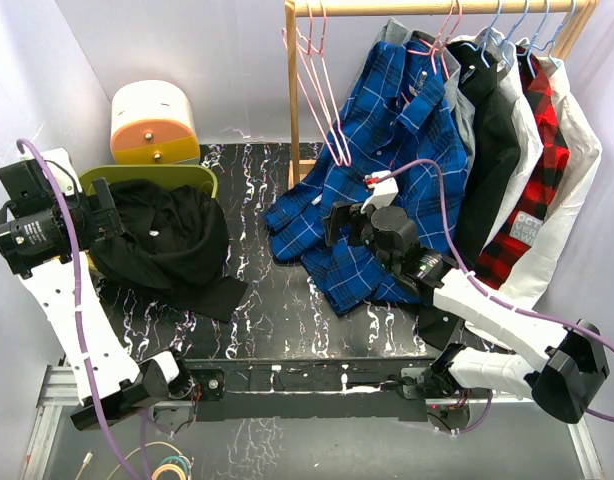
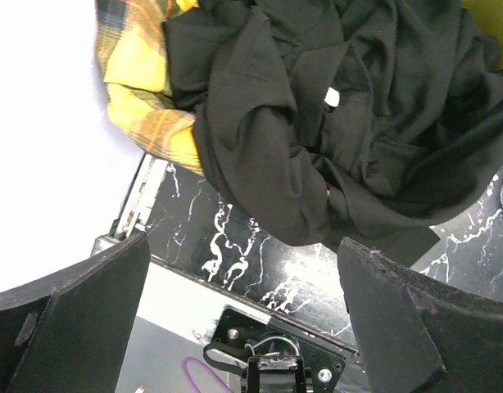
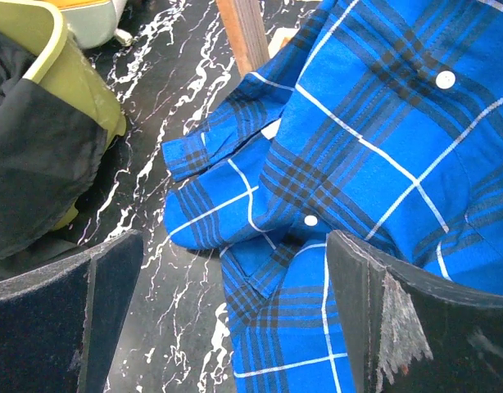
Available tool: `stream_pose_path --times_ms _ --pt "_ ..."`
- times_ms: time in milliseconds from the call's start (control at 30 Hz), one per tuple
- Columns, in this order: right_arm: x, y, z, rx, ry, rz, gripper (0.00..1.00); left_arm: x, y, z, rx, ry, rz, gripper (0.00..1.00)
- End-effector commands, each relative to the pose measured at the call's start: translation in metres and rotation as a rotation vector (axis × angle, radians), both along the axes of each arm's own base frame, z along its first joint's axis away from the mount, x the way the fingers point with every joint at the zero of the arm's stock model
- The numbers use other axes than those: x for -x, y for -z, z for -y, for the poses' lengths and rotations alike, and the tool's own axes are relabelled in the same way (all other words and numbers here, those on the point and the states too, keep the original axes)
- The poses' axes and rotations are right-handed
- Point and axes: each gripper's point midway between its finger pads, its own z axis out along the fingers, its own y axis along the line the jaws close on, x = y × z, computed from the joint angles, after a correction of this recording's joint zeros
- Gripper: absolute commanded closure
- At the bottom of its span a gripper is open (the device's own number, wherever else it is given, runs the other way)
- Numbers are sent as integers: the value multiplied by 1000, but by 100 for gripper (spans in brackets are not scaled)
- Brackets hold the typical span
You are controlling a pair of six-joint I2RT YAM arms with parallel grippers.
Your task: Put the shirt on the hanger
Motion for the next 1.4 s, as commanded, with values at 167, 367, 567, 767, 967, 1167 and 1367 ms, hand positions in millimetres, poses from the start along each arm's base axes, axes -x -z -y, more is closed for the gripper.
stream_pose_path --times_ms 167,367,567,767,967,1167,1367 --pt "0 -30 -20 -58 -99 93 2 11 -47 -8 -73 -77 95 38" --pt "1 -34 -28 -74 -129 99 2 -3 -47 19 -26 192 50 5" --pt "3 -39 -29 -84 -146 112 2 -27 -7 -10 22 120 -135 3" --pt "5 -34 -27 -81 -148 117 2 -51 19 -43 -21 54 -222 3" --pt "6 -32 -33 -85 -169 107 2 -83 76 -30 136 157 -272 18" --pt "6 -37 -39 -100 -191 101 2 -95 124 -29 220 175 -355 25" --pt "7 -40 -44 -121 -210 90 2 -93 160 -42 184 151 -421 20"
